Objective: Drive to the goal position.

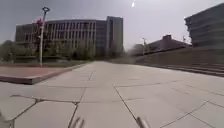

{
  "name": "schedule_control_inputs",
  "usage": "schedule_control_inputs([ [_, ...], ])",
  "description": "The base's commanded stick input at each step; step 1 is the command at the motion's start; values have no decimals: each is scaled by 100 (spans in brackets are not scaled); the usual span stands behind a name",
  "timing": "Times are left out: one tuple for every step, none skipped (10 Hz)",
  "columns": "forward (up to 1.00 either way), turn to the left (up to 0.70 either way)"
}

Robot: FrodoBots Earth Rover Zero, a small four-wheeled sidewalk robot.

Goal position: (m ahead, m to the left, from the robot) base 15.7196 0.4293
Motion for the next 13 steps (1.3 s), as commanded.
schedule_control_inputs([
  [70, 1],
  [70, 1],
  [70, 1],
  [70, 1],
  [70, 1],
  [70, 1],
  [70, 1],
  [70, 1],
  [70, 1],
  [70, 1],
  [70, 1],
  [70, 1],
  [70, 1],
])
